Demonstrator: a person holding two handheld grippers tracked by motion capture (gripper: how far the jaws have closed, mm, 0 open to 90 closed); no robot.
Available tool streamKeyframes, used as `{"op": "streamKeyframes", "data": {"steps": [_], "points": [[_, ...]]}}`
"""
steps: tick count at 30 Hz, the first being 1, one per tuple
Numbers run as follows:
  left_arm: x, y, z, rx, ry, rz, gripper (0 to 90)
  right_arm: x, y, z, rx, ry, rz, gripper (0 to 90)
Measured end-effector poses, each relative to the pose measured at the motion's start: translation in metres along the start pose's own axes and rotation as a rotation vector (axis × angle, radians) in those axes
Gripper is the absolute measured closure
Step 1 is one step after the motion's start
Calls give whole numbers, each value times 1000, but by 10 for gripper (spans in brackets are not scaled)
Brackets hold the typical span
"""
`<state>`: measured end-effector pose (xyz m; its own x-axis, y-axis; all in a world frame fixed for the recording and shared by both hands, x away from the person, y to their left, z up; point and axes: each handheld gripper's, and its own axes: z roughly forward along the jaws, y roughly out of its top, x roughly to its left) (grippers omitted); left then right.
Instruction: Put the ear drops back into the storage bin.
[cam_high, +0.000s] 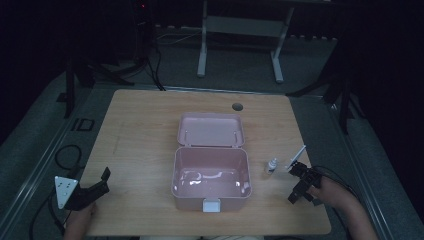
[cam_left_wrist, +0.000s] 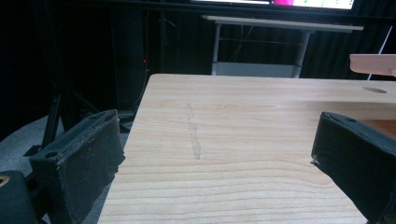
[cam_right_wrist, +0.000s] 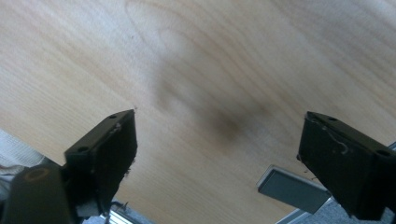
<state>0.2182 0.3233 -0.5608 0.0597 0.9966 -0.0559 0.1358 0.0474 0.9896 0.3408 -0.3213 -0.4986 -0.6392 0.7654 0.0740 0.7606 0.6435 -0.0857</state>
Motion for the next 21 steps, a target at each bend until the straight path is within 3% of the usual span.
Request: {"op": "streamKeyframes", "data": {"steps": [9, 11, 15, 21], "points": [[0, 0, 0, 0, -1, -1, 20, -4, 17, -5, -36, -12, -5, 110], [0, 0, 0, 0, -1, 0, 20, -3, 21, -5, -22, -30, -24, 110], [0, 0, 0, 1, -2, 0, 20, 0, 31, -5, -27, -9, -52, 110], [0, 0, 0, 0, -4, 3, 20, 0, 51, -8, -58, -26, -40, 110]]}}
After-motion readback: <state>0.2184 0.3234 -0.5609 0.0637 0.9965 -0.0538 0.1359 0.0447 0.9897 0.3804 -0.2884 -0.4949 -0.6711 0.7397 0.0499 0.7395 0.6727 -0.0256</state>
